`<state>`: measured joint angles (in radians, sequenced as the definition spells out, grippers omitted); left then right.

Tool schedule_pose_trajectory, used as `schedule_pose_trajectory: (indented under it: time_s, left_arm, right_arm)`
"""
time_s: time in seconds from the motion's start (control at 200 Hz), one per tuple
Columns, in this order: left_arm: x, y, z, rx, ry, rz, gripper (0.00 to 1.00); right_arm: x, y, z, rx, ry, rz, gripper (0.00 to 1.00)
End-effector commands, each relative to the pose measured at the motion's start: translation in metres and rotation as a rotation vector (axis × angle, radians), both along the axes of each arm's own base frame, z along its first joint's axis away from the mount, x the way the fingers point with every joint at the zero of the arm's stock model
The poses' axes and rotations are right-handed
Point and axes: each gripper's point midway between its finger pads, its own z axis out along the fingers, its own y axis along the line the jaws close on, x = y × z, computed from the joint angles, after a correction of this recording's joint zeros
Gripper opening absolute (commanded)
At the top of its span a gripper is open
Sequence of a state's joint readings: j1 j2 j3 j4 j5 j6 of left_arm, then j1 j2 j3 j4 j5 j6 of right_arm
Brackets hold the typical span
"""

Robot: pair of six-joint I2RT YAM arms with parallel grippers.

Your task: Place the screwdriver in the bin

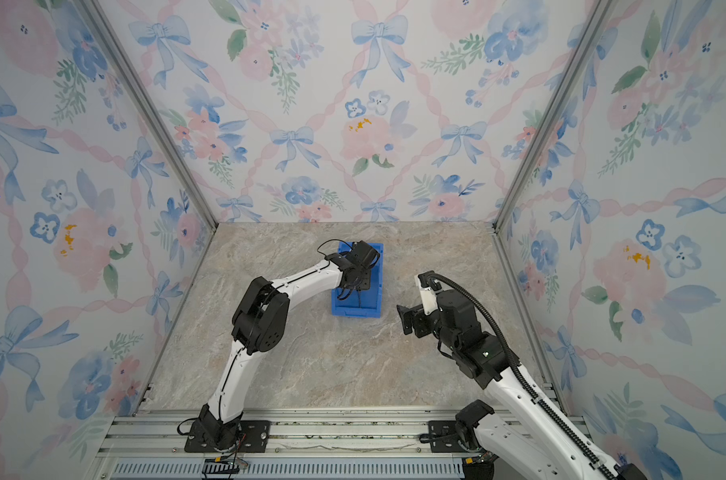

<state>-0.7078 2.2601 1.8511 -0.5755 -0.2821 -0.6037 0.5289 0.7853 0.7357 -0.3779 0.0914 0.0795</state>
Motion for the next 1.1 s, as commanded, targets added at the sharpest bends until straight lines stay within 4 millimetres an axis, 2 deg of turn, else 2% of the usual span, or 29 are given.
schedule_pose_trajectory:
  time_s: [0.0,0.125,0.295,0.425,0.53,0.615,0.74,0.865,0.965,1.055,1.085,1.095]
  left_arm:
    - [-0.015,-0.005,0.056,-0.045,-0.075,-0.018,0.57]
    - [-0.039,0.001,0.084,-0.058,-0.108,-0.031,0.68]
    - [-0.078,0.026,0.109,-0.07,-0.136,-0.022,0.86]
    - [-0.103,0.052,0.126,-0.073,-0.166,-0.012,0.89]
    - [-0.115,0.073,0.14,-0.069,-0.204,-0.016,0.97]
    - [-0.123,0.089,0.147,-0.042,-0.235,-0.024,0.97]
    - [-0.127,0.128,0.14,0.016,-0.268,0.006,0.97]
    - [-0.128,0.177,0.121,0.041,-0.267,0.09,0.98]
    - [-0.13,0.217,0.109,0.041,-0.27,0.158,0.98]
    - [-0.135,0.241,0.099,0.033,-0.308,0.174,0.98]
    - [-0.133,0.248,0.103,0.017,-0.338,0.187,0.98]
    - [-0.138,0.253,0.093,0.028,-0.32,0.192,0.98]
  right_arm:
    - [-0.004,-0.012,-0.006,0.004,0.007,-0.047,0.97]
    - [-0.011,-0.025,-0.008,0.025,-0.017,-0.098,0.97]
    - [-0.021,-0.045,-0.013,0.059,-0.058,-0.174,0.97]
    - [-0.025,-0.061,-0.014,0.059,-0.069,-0.242,0.97]
    - [-0.024,-0.071,-0.018,0.05,-0.06,-0.291,0.97]
    - [-0.02,-0.077,-0.024,0.043,-0.044,-0.335,0.97]
    - [-0.013,-0.092,-0.033,0.037,-0.038,-0.436,0.97]
    - [-0.015,-0.111,-0.04,0.0,-0.053,-0.532,0.97]
    - [-0.017,-0.115,-0.049,-0.047,-0.078,-0.518,0.97]
    - [-0.02,-0.122,-0.058,-0.085,-0.096,-0.529,0.97]
    - [-0.021,-0.124,-0.061,-0.099,-0.101,-0.533,0.97]
    - [-0.021,-0.125,-0.062,-0.102,-0.103,-0.534,0.97]
